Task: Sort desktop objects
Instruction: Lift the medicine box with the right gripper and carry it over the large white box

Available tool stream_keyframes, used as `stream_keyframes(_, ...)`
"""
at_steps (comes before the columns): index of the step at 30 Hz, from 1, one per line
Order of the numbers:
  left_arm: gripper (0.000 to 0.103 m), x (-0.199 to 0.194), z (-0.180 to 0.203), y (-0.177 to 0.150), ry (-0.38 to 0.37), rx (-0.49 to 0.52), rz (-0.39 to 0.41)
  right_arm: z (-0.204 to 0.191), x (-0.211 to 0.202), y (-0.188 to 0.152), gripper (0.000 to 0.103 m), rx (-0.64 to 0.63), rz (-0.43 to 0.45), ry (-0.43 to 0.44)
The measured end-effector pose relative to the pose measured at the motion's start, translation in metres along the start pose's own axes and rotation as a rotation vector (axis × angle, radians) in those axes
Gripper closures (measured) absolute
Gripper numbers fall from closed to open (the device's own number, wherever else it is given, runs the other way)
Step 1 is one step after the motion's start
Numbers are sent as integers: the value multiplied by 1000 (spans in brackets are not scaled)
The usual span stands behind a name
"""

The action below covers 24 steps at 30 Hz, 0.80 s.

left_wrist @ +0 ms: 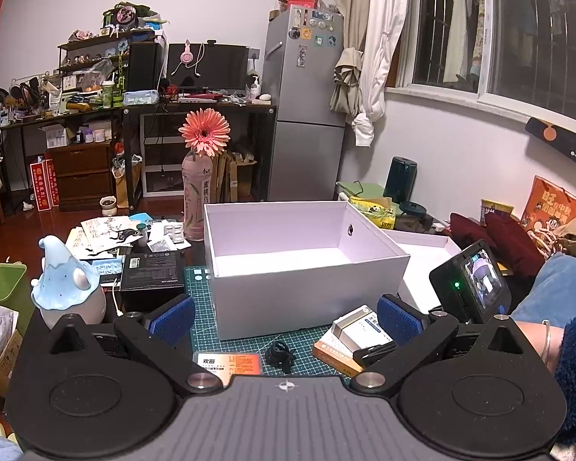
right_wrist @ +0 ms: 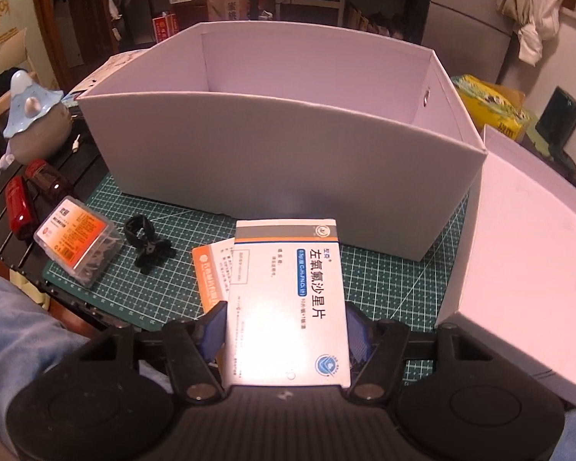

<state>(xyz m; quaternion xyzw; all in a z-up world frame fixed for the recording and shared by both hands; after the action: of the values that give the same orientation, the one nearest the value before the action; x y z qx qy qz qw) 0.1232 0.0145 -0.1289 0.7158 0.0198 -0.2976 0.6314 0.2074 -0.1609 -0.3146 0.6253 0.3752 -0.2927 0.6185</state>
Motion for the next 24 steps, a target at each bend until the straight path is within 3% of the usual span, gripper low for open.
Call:
stream_keyframes(9,1,0,0,1,0,-9,2,-16,-20,11,42,-82,106,24)
stream_keyframes(24,1,0,-2,1,-8,-12,8,-15,-76,31,42,-15,234,94)
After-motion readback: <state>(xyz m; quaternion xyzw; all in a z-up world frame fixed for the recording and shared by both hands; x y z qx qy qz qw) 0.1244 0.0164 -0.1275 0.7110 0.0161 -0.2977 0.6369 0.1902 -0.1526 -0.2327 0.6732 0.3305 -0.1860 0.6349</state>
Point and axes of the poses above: each gripper's, at about its wrist camera, not at the fingertips, and x roughly the way its jaws point, z to its right, y to its top, the point moved 10 cm from there along x, roughly the way its jaws point, and after that the axes turned 8 degrees about x, right-handed, at the moved point
